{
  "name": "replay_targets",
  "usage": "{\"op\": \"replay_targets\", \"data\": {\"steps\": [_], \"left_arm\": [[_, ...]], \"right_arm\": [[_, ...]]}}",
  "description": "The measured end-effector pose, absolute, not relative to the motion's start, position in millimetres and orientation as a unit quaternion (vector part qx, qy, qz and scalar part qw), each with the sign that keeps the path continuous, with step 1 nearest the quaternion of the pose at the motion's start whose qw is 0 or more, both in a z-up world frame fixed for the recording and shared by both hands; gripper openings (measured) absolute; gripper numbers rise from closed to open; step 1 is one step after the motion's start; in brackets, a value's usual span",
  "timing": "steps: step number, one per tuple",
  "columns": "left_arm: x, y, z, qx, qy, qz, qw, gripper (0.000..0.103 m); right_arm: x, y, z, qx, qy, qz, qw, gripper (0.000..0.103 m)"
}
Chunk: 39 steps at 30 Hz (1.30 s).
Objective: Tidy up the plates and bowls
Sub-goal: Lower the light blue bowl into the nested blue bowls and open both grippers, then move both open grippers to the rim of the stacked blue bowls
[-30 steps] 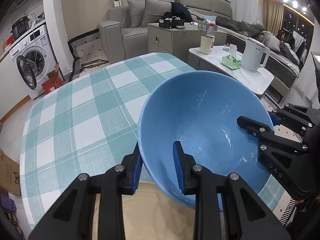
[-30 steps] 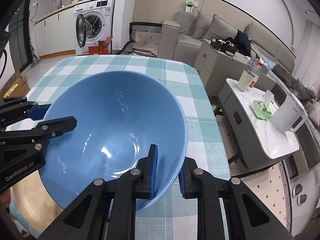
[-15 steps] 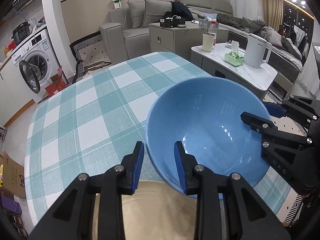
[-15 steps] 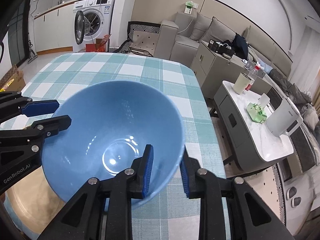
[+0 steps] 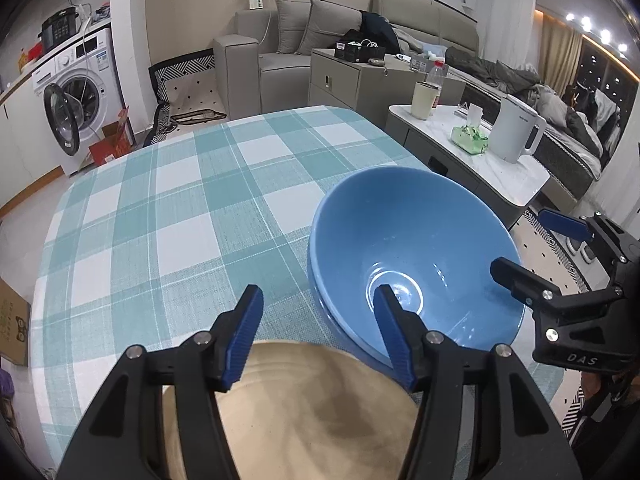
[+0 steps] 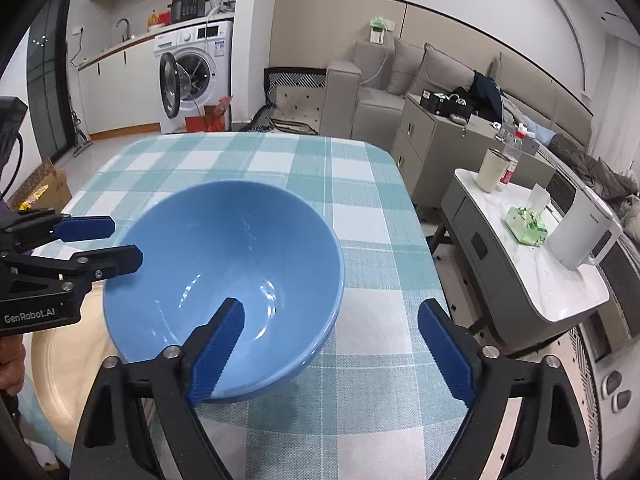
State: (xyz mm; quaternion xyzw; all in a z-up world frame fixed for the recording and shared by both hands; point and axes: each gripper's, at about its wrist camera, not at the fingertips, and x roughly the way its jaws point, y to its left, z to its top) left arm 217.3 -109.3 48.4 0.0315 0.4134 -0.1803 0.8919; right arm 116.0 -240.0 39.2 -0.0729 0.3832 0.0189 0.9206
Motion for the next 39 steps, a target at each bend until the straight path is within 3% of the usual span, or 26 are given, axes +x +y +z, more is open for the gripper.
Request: {"op": "replay_targets", "data": {"steps": [2,4,6,15,27,39], "left_arm": [[212,-108,50,0.028,0.404,-0.173,0.898,0.087],[205,-107,54,0.026,0.383,-0.165,0.908,0.096],[200,-106,56,0.024,0.379,-0.163,0.911,0.096],[194,-106,55,0.017,0.371,-0.139,0.918,0.096],[179,-117,46,0.021,0.361,-0.125,0.924,0.096],[175,-122,36,-0.009,0.363,-0.118,0.924,0.096]], "right_arm": [[112,-241,40,-0.071,0.382,0.025,0.921,0.094],[109,-244,41,-0.060,0.380,0.034,0.922,0.097],[106,-250,43,-0.040,0.379,0.050,0.923,0.102],[103,-286,44,0.054,0.384,0.093,0.917,0.102],[99,-305,44,0.078,0.363,0.108,0.922,0.103],[112,-304,33,0.107,0.398,0.128,0.902,0.103]]}}
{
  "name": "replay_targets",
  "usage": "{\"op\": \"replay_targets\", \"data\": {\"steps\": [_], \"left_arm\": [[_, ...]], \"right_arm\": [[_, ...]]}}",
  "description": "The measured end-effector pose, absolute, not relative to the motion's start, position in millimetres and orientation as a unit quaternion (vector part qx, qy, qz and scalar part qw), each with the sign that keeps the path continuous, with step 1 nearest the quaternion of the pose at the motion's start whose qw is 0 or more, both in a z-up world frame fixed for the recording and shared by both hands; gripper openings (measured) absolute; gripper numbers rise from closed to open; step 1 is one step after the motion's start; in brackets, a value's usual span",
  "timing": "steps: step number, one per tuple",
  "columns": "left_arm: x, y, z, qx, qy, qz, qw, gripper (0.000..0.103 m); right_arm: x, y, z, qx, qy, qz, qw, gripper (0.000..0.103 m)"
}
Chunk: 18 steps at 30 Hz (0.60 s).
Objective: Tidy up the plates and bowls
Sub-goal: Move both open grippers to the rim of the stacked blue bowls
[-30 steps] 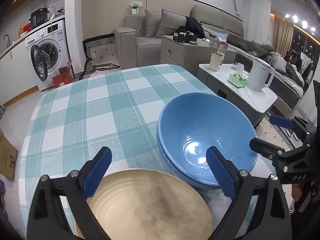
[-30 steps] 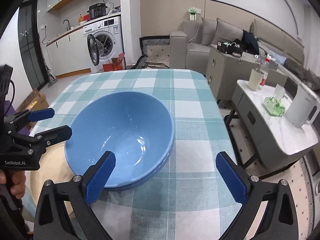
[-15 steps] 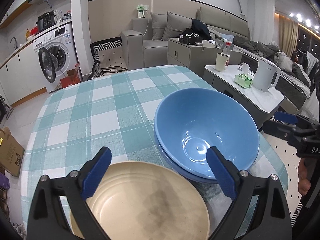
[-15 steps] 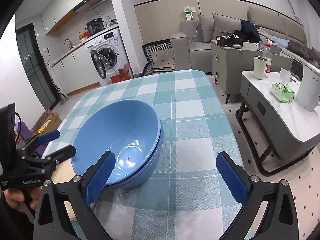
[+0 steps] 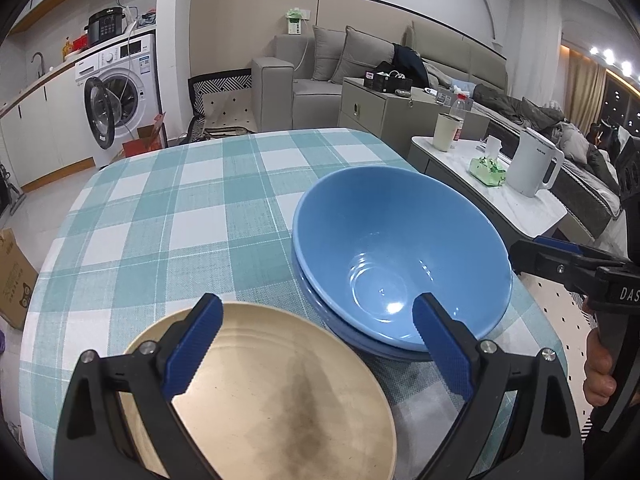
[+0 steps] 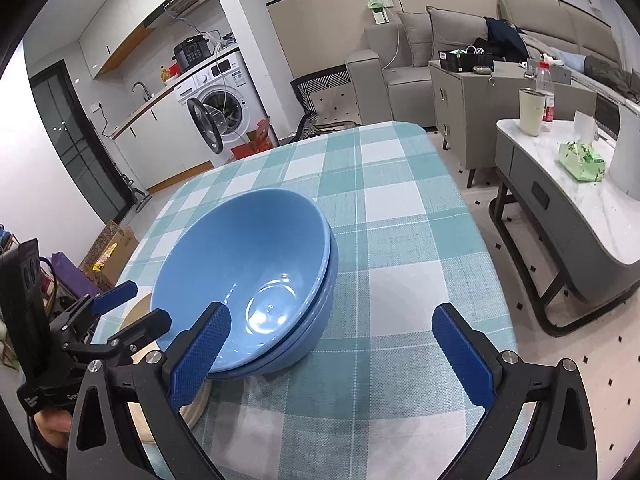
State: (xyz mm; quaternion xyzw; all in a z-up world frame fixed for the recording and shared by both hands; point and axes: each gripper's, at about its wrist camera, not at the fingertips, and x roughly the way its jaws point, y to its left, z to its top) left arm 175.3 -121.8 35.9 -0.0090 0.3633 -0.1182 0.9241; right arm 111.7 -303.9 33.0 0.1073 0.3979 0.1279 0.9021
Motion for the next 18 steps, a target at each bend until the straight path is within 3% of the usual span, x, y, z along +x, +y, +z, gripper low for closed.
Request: {"op": "replay_targets", "data": {"steps": [18], "left_arm": [[176.8,-119.4,39.6,-0.038,0.357,-0.107,0.927,0.096]], "right_arm": [[116.5,-295.8,26.5,0.130,0.399,0.145,0.896,0.103]]}}
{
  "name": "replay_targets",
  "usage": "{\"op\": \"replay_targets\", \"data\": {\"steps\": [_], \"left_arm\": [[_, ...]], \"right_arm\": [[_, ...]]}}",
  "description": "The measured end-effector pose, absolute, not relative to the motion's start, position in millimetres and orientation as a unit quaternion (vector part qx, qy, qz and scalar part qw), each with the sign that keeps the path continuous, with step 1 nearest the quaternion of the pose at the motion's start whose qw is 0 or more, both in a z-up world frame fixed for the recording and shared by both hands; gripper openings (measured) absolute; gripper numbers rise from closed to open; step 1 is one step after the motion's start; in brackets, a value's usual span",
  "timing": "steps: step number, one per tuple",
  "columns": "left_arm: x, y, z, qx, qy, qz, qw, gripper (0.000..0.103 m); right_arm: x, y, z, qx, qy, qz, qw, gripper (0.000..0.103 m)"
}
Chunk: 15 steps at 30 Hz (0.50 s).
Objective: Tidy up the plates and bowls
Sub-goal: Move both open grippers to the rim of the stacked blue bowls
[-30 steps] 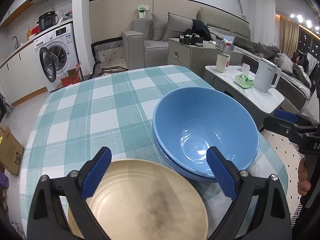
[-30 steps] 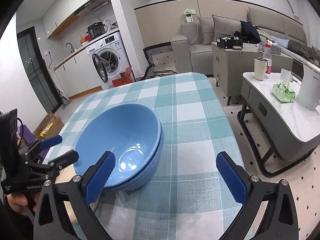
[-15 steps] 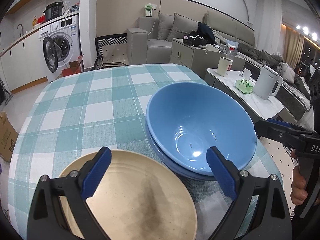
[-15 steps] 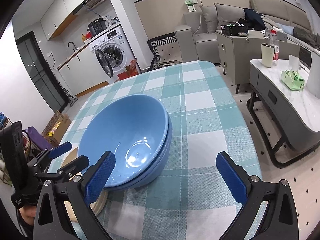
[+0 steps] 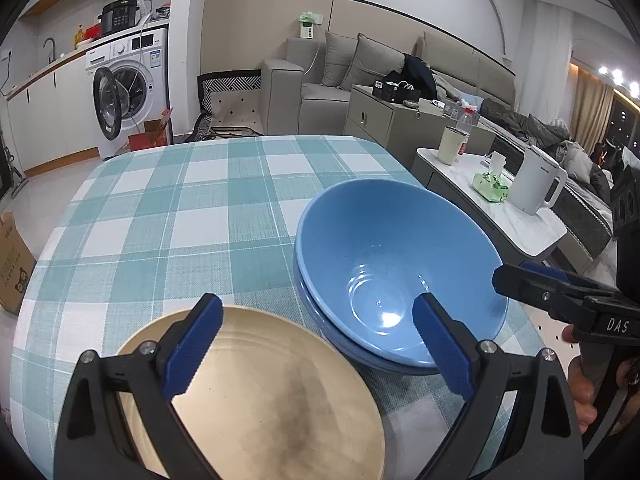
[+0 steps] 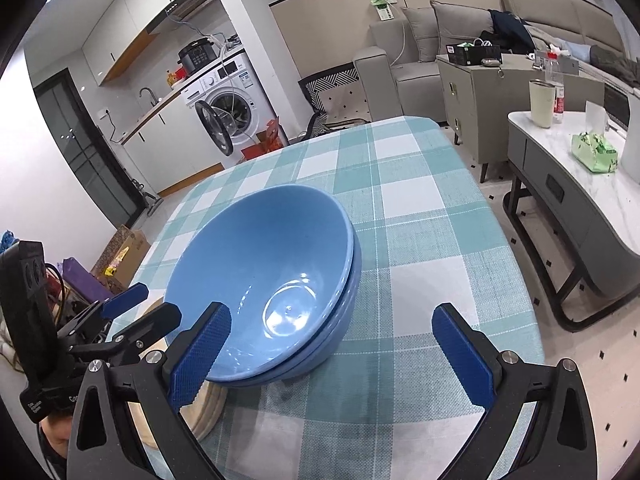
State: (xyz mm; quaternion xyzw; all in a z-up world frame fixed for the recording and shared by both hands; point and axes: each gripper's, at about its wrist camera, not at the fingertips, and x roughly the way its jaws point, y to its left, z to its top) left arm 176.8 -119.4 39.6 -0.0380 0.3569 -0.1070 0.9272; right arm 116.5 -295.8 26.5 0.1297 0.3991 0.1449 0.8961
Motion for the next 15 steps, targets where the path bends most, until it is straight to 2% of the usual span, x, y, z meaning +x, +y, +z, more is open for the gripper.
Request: {"op": "replay_targets", "data": {"steps": [12,15], "left_arm": [[185,-118,36,-0.045,0.366,-0.099,0.924,0.096],[187,-117,35,-0.055,0.368,-0.104,0.922,0.096]], "right_arm": [[125,-297,11,0.165,0.410,0.150,0.884,0.102],[126,-300,8,0.171,0.411,0.149,0.883,0.098]]}}
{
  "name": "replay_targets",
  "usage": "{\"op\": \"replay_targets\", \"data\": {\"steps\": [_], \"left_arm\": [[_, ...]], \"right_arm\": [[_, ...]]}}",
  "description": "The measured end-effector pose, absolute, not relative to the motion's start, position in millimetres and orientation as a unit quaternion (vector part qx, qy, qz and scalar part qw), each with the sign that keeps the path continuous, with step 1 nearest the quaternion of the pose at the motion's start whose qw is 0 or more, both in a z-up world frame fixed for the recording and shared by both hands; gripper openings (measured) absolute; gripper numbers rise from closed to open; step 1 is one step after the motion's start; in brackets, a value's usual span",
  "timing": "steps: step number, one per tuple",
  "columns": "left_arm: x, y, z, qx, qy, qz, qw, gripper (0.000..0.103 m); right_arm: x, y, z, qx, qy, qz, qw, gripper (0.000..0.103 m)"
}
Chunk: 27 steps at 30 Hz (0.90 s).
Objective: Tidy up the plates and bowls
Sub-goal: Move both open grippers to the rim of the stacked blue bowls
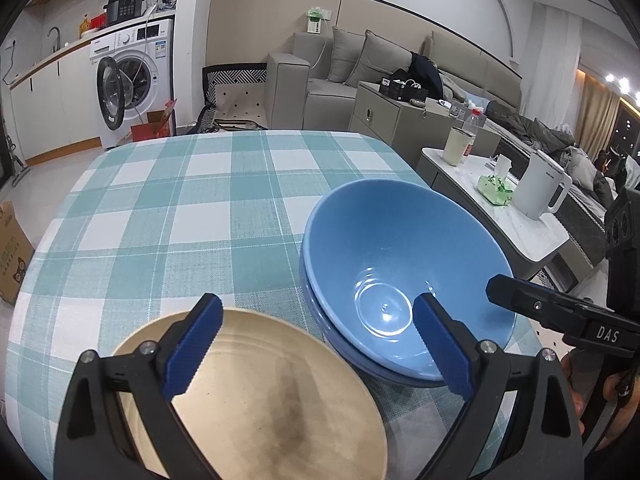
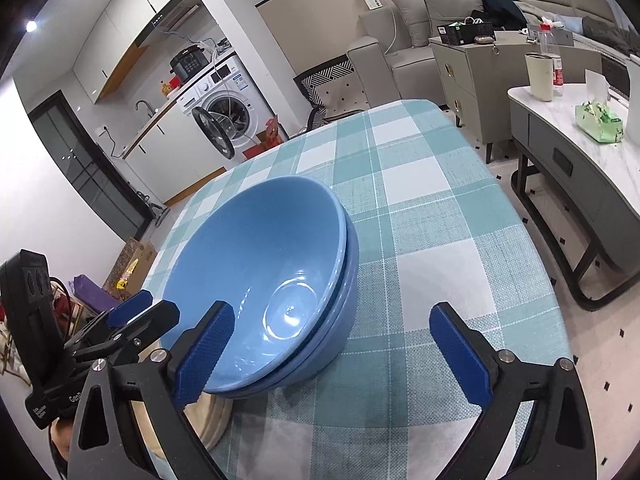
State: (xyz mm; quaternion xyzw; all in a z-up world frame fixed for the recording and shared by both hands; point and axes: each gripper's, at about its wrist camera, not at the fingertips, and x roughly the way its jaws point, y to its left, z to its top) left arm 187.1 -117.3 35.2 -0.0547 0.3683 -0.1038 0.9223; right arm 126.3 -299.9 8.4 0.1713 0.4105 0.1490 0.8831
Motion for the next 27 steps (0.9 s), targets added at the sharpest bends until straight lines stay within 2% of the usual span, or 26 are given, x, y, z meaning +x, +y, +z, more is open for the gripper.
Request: {"op": "replay_targets", "data": {"steps": [6,14,18,20,23,27], "left_arm": [[192,-115,32,-0.088,0.373,-0.113,0.917,0.096],[194,-119,29,-0.097,0.377,-0.133,0.912,0.093],[196,-119,27,-0.103,0.384,-0.145,0.906,0.079],[197,-120,26,-0.105,0.387,-0.148,0.904,0.066],[198,-120,24,-0.107,0.392,-0.151,0.901,0.057],[199,-122,22,-0.106,0.397,-0.153,0.899,0.049]], "right_arm": [[129,-304,3,0.197,0.415,0.159,0.874,0.082],[132,-300,-2,0.207,0.419,0.166,0.868,0.075],[133,-299,-4,0.213,0.419,0.171,0.866,0.072],[132,-298,-3,0.214,0.419,0.173,0.865,0.070],[132,-296,-4,0.214,0.419,0.176,0.865,0.065],[134,-294,-6,0.214,0.423,0.179,0.862,0.056]]}}
